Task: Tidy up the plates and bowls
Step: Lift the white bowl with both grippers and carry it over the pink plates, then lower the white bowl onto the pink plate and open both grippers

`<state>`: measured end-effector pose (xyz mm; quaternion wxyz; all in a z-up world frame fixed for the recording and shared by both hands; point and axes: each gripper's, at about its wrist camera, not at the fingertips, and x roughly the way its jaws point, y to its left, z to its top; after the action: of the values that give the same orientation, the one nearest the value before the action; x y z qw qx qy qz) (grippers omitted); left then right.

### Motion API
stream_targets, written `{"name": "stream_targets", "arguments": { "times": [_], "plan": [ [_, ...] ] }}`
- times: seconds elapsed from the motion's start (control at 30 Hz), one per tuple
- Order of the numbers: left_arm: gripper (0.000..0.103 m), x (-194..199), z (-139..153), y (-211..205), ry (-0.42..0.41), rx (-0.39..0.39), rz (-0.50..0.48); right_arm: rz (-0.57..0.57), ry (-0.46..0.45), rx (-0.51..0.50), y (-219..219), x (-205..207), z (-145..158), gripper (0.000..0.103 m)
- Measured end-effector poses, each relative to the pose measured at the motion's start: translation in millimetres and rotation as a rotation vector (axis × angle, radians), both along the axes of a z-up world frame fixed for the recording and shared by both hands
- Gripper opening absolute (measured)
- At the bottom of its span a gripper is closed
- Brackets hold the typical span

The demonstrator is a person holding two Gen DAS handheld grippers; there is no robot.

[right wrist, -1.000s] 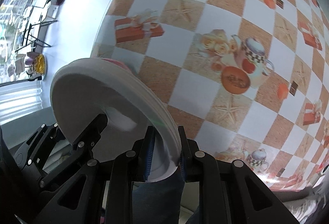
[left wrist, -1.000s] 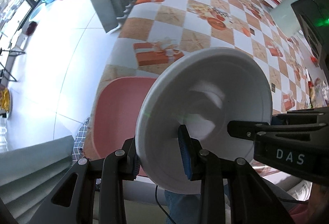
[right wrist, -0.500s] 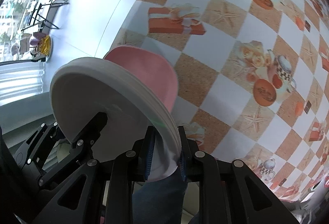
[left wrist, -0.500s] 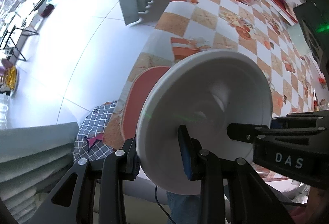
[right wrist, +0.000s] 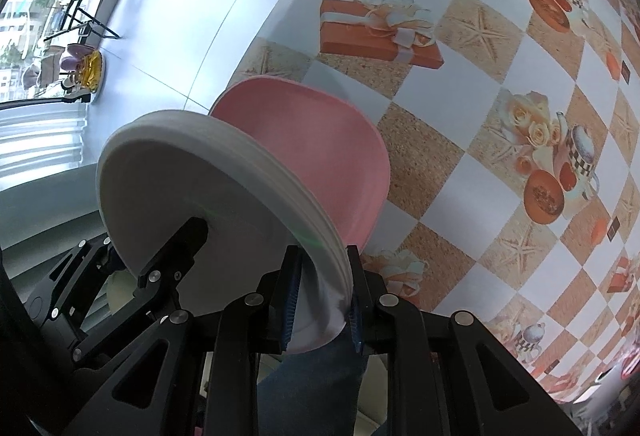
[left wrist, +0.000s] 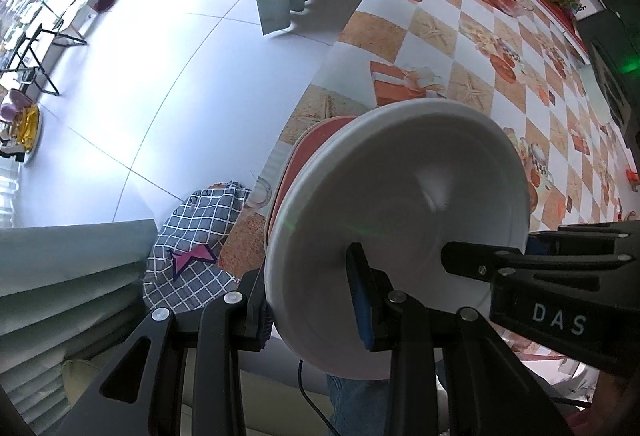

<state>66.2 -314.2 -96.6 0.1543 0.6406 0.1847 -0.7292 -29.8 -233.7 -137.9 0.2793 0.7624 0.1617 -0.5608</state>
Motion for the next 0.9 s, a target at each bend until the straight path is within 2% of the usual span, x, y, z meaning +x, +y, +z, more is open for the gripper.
{"name": "stream_targets", "arguments": {
  "times": [0.5,0.53,0.57,0.67,0.7,0.77,0.83,0.87,0.9],
  "plan": [
    [0.036,-2,-13,-5,-0.002,0.001,0.010,0.011,0.016,0.007,-3,4,-1,0.023],
    [0.038,-3,-13,-5,0.000,-0.004,0.008,0.009,0.017,0.004,-2,5,0,0.023],
    [0.046,-2,-12,-4,0.004,-0.015,0.008,0.011,0.021,0.007,-1,5,1,0.023],
    [0.059,-1,-8,-1,0.015,-0.068,0.010,0.000,0.030,0.003,3,2,6,0.024],
    [0.061,0,-7,-2,0.019,-0.071,0.012,-0.003,0.036,0.008,4,1,7,0.025],
    [0.071,0,-7,-4,0.016,-0.068,0.019,-0.002,0.047,0.011,7,1,10,0.025],
    [0.075,-1,-7,-5,0.009,-0.060,0.023,-0.007,0.058,0.007,9,-1,15,0.025],
    [0.078,-1,-6,-5,0.006,-0.062,0.025,-0.007,0.066,0.008,10,-1,17,0.026],
    [0.078,-1,-5,-4,0.003,-0.069,0.023,-0.006,0.078,0.009,10,-2,21,0.038]
  ]
}}
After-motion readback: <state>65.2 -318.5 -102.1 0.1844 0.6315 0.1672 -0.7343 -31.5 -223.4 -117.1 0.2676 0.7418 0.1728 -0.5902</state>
